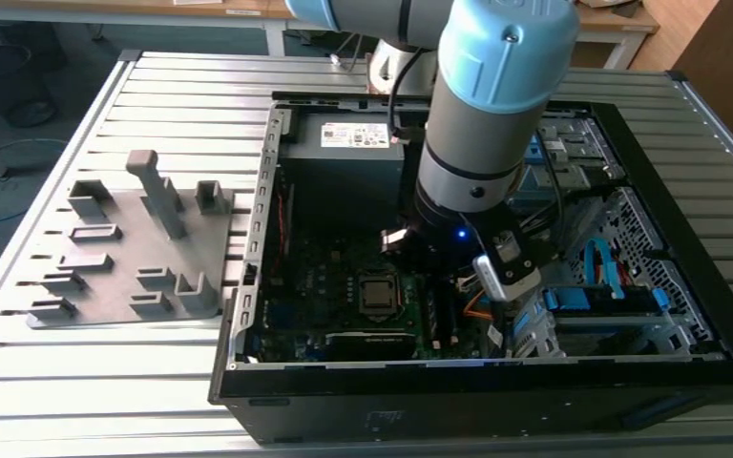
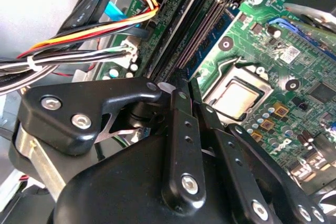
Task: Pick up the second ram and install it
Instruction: 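Insert the second ram into the second slot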
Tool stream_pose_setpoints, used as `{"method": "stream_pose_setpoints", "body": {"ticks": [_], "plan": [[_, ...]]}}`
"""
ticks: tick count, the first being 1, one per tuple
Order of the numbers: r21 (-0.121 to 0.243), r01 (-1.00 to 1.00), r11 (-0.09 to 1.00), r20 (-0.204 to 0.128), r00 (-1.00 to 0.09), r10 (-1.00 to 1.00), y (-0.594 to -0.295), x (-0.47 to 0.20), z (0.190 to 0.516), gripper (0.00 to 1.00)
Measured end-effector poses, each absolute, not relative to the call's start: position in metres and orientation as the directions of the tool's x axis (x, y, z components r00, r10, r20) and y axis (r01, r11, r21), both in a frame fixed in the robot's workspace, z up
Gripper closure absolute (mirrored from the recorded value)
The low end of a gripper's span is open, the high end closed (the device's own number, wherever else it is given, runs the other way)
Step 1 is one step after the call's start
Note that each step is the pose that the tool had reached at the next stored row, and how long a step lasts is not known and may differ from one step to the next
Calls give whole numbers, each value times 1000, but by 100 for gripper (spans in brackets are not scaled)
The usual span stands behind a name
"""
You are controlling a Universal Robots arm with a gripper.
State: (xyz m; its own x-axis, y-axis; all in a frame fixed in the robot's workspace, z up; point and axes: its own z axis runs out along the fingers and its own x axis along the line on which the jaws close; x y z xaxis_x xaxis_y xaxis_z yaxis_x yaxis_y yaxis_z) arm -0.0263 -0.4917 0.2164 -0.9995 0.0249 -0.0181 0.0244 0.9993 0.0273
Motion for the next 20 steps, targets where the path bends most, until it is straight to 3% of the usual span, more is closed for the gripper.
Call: {"method": "stream_pose_setpoints", "body": {"ticks": [20], "plan": [[27, -2, 1000, -15, -1000, -2, -492, -24, 214, 86]]}}
